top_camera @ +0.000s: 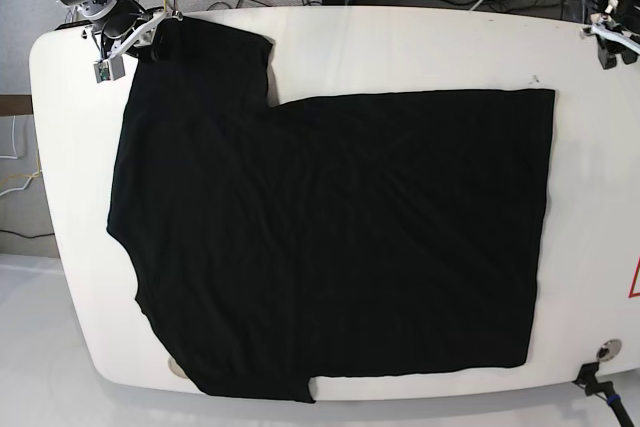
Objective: Fold the T-shirt properly
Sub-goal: 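Move the right gripper to one shoulder corner, left toward the other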
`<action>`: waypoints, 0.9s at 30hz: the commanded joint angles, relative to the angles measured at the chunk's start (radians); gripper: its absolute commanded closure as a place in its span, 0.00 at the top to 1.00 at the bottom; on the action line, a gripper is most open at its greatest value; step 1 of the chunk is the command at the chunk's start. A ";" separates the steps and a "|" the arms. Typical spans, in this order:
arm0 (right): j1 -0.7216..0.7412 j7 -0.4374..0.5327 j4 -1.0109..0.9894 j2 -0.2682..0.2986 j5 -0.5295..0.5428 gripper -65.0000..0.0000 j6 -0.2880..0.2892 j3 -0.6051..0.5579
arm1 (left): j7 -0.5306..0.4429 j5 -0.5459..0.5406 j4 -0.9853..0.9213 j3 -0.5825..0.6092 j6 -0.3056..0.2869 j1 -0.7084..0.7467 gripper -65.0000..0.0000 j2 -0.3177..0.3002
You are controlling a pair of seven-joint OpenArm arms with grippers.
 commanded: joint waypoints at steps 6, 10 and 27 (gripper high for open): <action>0.036 -0.009 -0.027 0.018 0.040 0.24 0.010 0.021 | 0.003 -0.042 -0.059 -0.031 -0.028 -0.036 0.38 -0.022; 0.063 -0.016 -0.063 0.020 0.067 0.24 0.011 0.032 | 0.001 -0.045 -0.058 -0.022 -0.028 -0.033 0.38 -0.022; 0.084 -0.025 -0.101 0.021 0.082 0.25 0.028 0.046 | -0.001 -0.049 -0.055 -0.021 -0.027 -0.031 0.38 -0.023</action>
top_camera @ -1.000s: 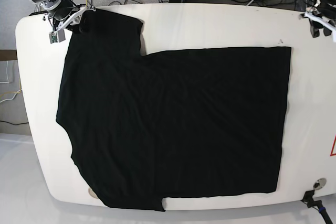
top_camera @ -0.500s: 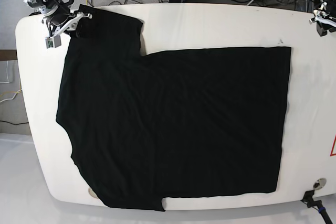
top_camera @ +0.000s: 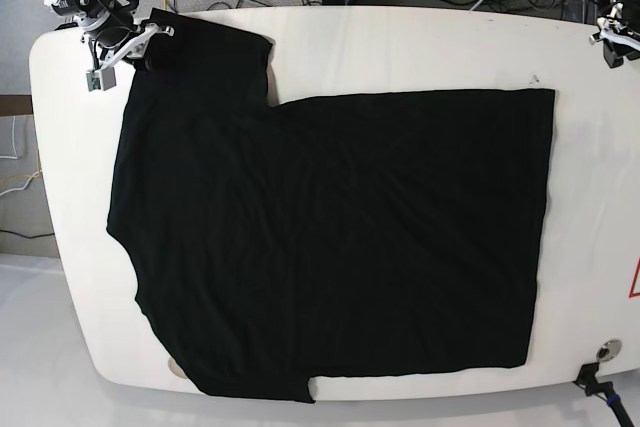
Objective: Fold the T-shirt properly
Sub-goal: 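Move the right gripper to one shoulder corner, left toward the other, then lower the right gripper onto the shoulder corner and close it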
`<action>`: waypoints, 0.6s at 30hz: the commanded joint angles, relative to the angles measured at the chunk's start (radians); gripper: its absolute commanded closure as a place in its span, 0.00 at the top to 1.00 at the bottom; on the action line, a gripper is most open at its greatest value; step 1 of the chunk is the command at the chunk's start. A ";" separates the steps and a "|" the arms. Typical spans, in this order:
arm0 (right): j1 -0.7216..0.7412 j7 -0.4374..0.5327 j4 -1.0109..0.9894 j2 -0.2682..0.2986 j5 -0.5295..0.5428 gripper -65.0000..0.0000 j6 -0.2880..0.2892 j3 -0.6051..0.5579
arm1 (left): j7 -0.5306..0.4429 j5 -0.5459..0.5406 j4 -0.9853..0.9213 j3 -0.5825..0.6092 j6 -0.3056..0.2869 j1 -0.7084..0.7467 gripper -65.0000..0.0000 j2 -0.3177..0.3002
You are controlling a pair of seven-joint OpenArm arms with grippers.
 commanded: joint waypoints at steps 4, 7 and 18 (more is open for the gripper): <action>-0.017 0.021 0.031 0.010 0.014 0.26 0.010 0.012 | -0.020 -0.005 0.014 -0.004 0.000 0.005 0.38 -0.019; -0.035 -0.043 0.021 0.009 -0.007 0.26 -0.006 0.007 | -0.005 0.003 0.020 -0.007 -0.008 0.001 0.37 -0.014; 0.000 -0.103 0.022 0.010 -0.005 0.27 -0.009 0.014 | 0.000 0.004 0.018 -0.003 -0.008 -0.003 0.37 -0.015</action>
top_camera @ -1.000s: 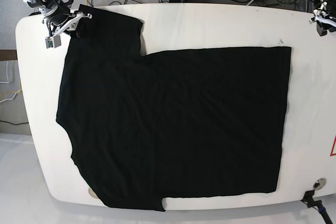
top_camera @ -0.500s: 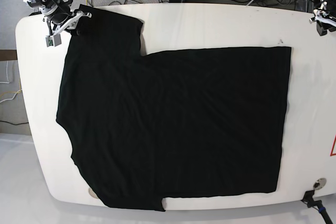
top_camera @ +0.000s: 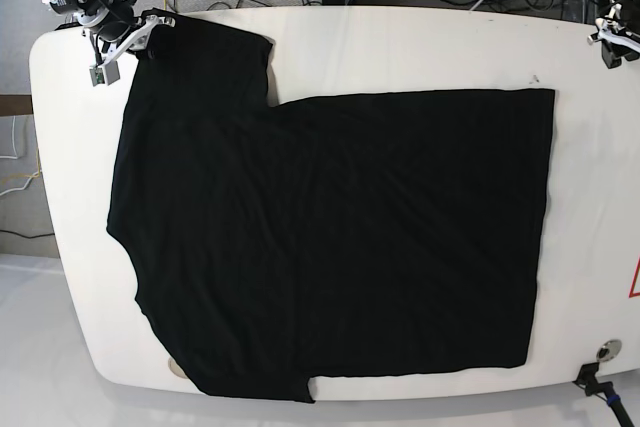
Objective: Fold the T-shirt properly
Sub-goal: 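Lower the right gripper onto the shoulder corner and close it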
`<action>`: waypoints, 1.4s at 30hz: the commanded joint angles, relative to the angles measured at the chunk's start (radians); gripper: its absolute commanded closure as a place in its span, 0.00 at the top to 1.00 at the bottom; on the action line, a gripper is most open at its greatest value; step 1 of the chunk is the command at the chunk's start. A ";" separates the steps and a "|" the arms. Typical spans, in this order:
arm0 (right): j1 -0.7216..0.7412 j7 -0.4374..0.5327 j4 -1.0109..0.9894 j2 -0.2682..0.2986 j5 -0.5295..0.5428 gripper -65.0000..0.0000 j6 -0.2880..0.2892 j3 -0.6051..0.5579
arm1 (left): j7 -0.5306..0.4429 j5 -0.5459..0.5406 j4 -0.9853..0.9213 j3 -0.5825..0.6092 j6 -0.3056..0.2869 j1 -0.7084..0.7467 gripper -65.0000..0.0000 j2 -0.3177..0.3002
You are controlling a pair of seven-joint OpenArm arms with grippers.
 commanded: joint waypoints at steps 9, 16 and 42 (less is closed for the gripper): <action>0.050 0.031 0.021 0.014 -0.165 0.42 -0.012 0.003 | -0.012 -0.008 0.023 0.003 -0.004 0.004 0.37 -0.015; 0.043 0.066 0.016 0.024 -0.247 0.27 -0.021 -0.105 | -0.008 -0.002 0.024 0.015 -0.003 0.006 0.37 -0.012; 0.043 0.028 0.033 0.024 -0.252 0.21 -0.013 -0.042 | 0.035 -0.008 0.036 0.047 -0.006 -0.006 0.34 -0.016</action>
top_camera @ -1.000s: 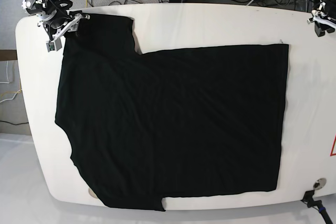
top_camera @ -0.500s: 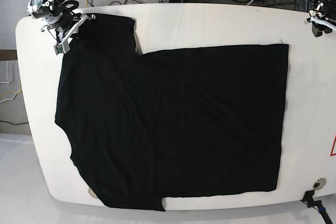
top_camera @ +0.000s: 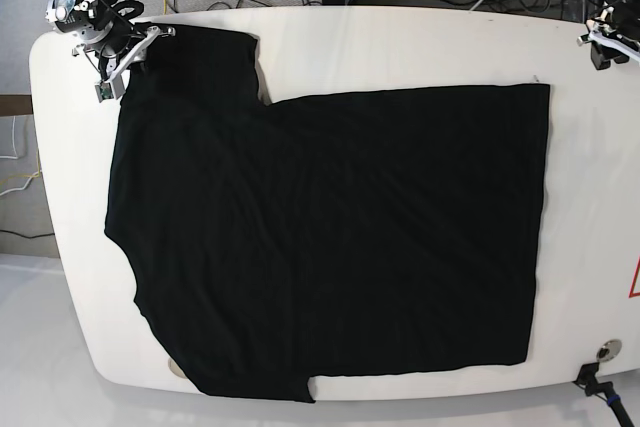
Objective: Fold the T-shirt properly
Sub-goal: 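Lower the right gripper onto the shoulder corner and close it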
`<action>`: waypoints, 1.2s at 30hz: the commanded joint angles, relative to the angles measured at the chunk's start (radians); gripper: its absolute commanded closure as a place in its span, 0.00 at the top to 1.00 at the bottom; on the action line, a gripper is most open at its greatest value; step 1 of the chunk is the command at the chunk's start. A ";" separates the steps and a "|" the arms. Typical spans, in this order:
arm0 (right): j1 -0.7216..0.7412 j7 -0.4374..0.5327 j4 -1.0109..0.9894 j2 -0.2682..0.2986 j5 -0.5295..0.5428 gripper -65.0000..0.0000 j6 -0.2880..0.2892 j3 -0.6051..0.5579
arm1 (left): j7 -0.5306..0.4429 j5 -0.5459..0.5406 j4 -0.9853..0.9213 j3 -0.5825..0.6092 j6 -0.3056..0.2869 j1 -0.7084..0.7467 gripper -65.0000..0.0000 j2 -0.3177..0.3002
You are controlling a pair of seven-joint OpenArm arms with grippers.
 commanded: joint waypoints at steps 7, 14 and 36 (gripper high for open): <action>-0.002 0.003 0.020 0.022 0.069 0.21 0.001 0.044 | -0.018 -0.029 0.019 0.039 -0.002 -0.003 0.36 -0.016; -0.024 -0.014 0.031 0.140 0.446 0.20 0.000 0.164 | -0.043 -0.029 0.011 0.053 -0.008 -0.019 0.35 -0.014; -0.017 -0.023 0.033 0.140 0.323 0.20 -0.002 0.156 | -0.005 -0.083 -0.008 0.053 -0.041 -0.038 0.34 0.031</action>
